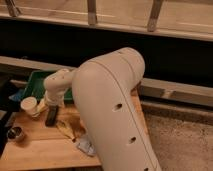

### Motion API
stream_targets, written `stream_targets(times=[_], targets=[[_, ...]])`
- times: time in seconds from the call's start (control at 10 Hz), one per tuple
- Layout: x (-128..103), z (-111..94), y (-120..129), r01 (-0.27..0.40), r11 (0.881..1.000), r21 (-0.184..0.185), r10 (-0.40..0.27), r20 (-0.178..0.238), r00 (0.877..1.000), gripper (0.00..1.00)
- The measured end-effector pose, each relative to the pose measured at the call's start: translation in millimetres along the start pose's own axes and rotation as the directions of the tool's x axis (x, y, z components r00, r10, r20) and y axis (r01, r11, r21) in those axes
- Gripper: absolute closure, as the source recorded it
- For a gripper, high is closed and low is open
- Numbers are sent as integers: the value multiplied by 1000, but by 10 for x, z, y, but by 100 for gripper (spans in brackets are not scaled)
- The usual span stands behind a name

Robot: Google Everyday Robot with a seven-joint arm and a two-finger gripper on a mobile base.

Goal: Wipe table surface with eraser

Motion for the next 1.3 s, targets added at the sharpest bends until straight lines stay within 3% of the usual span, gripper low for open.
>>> stream_targets(times=[0.3,1.0,1.3], targets=[[-84,133,25,9,1000,-29,-9,10,1000,20],[-24,450,-229,-12,1000,28,13,-65,998,20],[-39,597,-207,-9,1000,22,11,-81,997,20]])
